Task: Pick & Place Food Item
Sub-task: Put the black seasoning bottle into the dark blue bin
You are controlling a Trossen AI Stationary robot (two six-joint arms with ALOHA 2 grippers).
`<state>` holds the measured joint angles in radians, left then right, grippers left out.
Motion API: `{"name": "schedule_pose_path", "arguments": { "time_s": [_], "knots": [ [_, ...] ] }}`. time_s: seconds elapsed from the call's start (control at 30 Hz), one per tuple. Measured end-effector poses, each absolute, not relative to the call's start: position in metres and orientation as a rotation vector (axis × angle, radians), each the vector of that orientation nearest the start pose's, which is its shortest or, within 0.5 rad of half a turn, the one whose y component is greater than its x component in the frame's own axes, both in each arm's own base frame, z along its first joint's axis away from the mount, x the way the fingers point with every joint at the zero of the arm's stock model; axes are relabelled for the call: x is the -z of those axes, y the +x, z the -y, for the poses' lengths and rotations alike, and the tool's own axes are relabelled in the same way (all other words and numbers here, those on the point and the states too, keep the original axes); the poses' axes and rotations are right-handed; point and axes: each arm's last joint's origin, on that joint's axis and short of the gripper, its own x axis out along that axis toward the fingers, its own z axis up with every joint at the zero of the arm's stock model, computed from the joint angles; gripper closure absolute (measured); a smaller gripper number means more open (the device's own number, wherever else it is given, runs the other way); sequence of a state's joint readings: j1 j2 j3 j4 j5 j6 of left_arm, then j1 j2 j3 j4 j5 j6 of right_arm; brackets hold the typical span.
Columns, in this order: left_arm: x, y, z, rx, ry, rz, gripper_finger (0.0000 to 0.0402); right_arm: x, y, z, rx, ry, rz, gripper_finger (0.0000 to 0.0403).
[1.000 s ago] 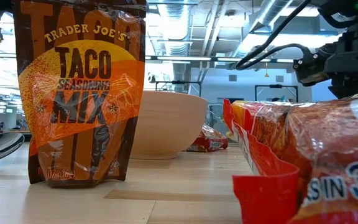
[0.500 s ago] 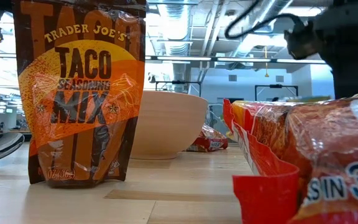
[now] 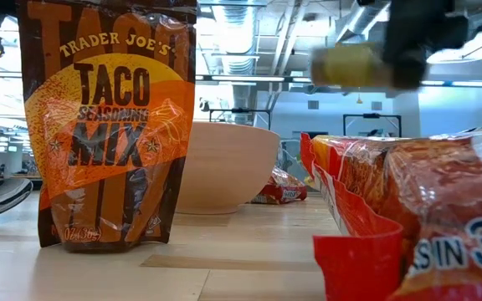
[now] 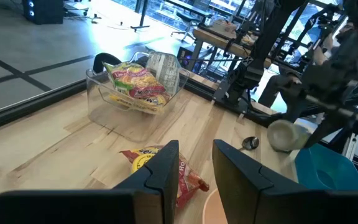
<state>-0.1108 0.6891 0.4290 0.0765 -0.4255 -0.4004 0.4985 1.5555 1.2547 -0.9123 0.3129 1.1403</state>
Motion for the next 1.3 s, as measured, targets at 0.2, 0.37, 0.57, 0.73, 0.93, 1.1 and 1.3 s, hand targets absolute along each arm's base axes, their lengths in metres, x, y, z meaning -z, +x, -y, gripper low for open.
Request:
{"name": "schedule_pose_path", "arguments": {
  "time_s": [0.2, 0.37, 0.57, 0.73, 0.93, 1.1, 1.3],
  "knots": [
    [-0.249, 0.161, 0.006, -0.344, -0.347, -0.112, 0.0309, -0.285, 0.281, -0.127, 0.497, 0.475, -0.887, 0.0210],
    [-0.251, 0.162, 0.006, -0.323, -0.355, -0.097, 0.0309, -0.290, 0.290, -0.117, 0.517, 0.446, -0.808, 0.0210],
    [-0.255, 0.163, 0.008, -0.268, -0.369, -0.070, 0.0309, -0.296, 0.304, -0.107, 0.469, 0.433, -0.733, 0.0210],
    [-0.255, 0.163, 0.011, -0.159, -0.370, -0.094, 0.0309, -0.297, 0.311, -0.096, 0.388, 0.440, -0.776, 0.0210],
    [-0.251, 0.168, 0.019, 0.078, -0.348, -0.165, 0.0309, -0.296, 0.318, -0.077, 0.301, 0.440, -0.829, 0.0210],
    [-0.240, 0.183, 0.022, 0.113, -0.339, -0.213, 0.0309, -0.298, 0.325, -0.062, 0.181, 0.475, -0.850, 0.0210],
    [-0.238, 0.201, 0.023, 0.126, -0.326, -0.146, 0.0309, -0.297, 0.327, -0.054, 0.141, 0.492, -0.872, 0.0210]
  ]
}}
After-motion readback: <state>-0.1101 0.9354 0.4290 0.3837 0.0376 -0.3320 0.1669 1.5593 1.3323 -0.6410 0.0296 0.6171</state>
